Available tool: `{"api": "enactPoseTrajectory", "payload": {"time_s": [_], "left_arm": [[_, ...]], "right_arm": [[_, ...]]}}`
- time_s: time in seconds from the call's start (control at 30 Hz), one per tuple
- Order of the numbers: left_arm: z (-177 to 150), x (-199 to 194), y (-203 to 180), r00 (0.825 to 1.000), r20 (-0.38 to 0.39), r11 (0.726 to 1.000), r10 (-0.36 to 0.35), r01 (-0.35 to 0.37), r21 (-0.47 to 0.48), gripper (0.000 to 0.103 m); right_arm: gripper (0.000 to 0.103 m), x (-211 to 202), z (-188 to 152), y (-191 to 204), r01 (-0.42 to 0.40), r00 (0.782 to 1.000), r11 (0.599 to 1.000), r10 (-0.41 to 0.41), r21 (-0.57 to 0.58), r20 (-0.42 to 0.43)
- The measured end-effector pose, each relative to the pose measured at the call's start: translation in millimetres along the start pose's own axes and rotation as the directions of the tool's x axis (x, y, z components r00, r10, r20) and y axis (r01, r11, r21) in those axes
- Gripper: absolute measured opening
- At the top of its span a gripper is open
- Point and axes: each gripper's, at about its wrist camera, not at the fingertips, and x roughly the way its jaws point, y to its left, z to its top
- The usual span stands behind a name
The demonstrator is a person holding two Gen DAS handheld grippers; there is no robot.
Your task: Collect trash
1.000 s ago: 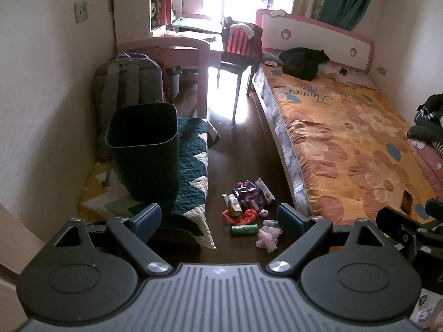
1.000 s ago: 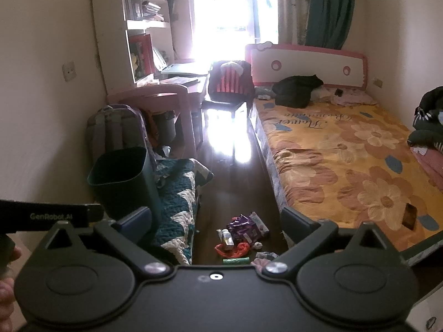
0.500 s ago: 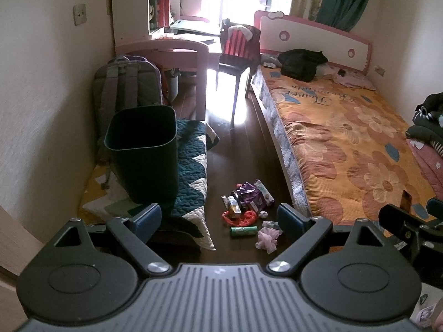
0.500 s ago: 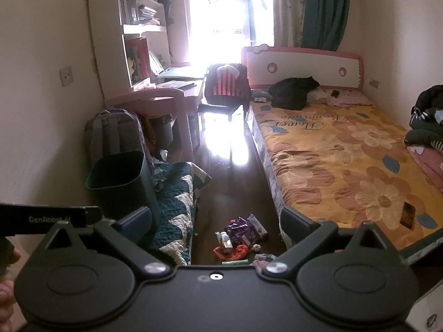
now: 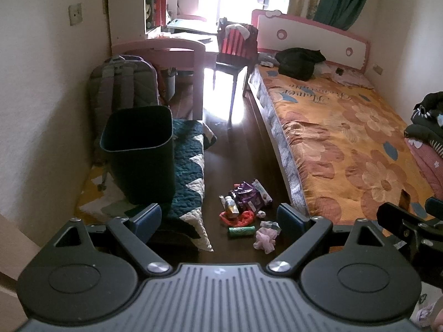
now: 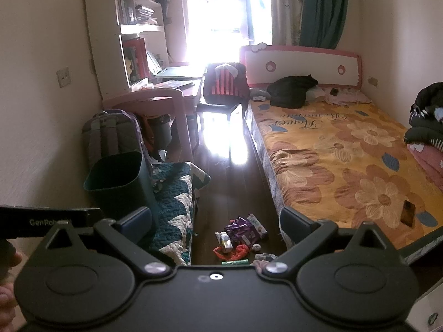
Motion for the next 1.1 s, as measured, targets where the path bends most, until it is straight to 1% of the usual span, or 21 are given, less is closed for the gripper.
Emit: {"api": "enactPoseTrajectory", "payload": {"time_s": [0.27,0.37,0.5,0.63,0.8,0.87,1.0,1.1], "left_arm": [[13,14,-8,1.000,0.001,1.000,0.008,-0.008,0.007,0.092],[22,25,-15,1.000,0.002,1.000,0.014,-0.014,0.010,0.092],[37,47,-30,0.999,0.004,0.999,0.032,-0.032,0.011,0.092],[58,82,-49,0.998,-0.008,0.998,0.060,-0.060,-0.004,0.092],[84,134,-81,0.994,-0.052,0.994,0.098,-0.101,-0.047,0.092],[94,155,-91,0.991,-0.067,0.990,0.116,-0.121,-0.069,0.092],[103,195,-105,0.988,-0.075,0.986,0.135,-0.141,-0.090,0.092],[102,230,-109,0.986,-0.100,0.987,0.132,-0.140,-0.075,0.092]], "right_arm": [[0.100,9,3,-5,0.002,1.000,1.000,-0.002,0.014,0.002],[0.100,19,9,-13,-0.001,1.000,1.000,0.001,0.023,-0.001],[0.100,43,22,-28,-0.015,1.000,1.000,0.015,0.026,-0.009],[0.100,78,37,-50,-0.040,0.999,0.999,0.041,0.017,-0.022],[0.100,139,61,-83,-0.089,0.995,0.996,0.087,-0.028,-0.054],[0.099,163,69,-94,-0.106,0.992,0.993,0.101,-0.051,-0.080],[0.098,216,80,-118,-0.157,0.981,0.985,0.147,-0.075,-0.129],[0.098,251,77,-129,-0.166,0.977,0.982,0.152,-0.090,-0.148]]}}
